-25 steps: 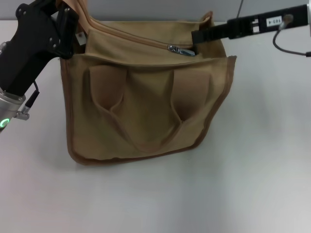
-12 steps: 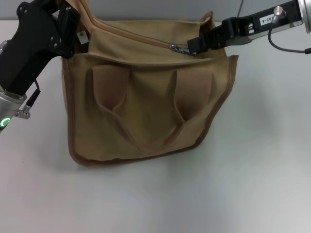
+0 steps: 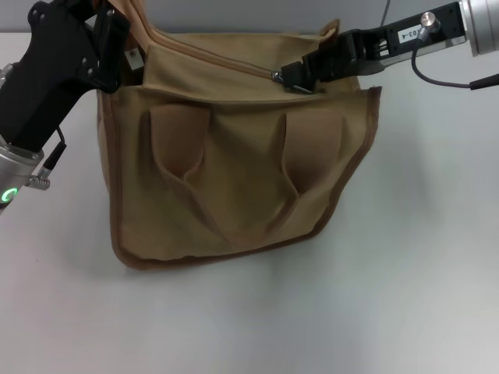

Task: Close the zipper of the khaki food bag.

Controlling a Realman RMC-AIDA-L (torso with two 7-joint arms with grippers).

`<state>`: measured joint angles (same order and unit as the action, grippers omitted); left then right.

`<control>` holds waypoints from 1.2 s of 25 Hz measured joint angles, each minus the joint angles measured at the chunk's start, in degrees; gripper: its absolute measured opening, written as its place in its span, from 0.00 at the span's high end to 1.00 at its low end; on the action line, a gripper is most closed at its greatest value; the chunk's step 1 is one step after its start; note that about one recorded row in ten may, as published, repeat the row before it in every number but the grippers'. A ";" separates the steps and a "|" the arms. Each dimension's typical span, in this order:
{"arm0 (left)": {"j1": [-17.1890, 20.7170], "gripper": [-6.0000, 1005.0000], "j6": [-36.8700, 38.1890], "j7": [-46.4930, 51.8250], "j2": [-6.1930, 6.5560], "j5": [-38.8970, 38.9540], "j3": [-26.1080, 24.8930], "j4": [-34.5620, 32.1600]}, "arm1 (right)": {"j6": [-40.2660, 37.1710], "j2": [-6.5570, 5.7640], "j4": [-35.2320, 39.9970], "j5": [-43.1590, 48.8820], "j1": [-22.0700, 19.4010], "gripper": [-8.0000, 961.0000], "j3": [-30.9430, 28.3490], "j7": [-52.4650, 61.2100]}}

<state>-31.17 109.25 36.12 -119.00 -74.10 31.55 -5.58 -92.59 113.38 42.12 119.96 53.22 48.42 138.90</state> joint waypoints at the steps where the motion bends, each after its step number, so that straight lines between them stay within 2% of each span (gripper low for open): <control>1: -0.04 0.96 0.00 0.00 0.00 0.00 0.00 -0.02 | -0.13 0.06 0.00 -0.04 0.15 0.70 0.00 0.00; 13: -0.30 0.96 -0.37 0.00 0.00 0.00 0.00 -0.24 | -0.03 0.16 0.17 -0.30 0.31 0.71 1.81 0.03; 21: -0.40 0.96 -0.43 0.00 0.00 0.10 0.00 -0.31 | -0.25 0.19 1.02 1.10 0.75 0.80 3.67 0.50; 30: -0.23 0.96 -0.53 0.00 0.00 0.35 -0.18 -0.07 | -1.29 1.13 7.67 -0.21 -2.38 0.93 3.71 -1.37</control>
<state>-31.39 108.72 36.12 -119.00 -73.75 31.37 -5.65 -93.88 114.51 49.79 119.75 50.84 52.13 137.54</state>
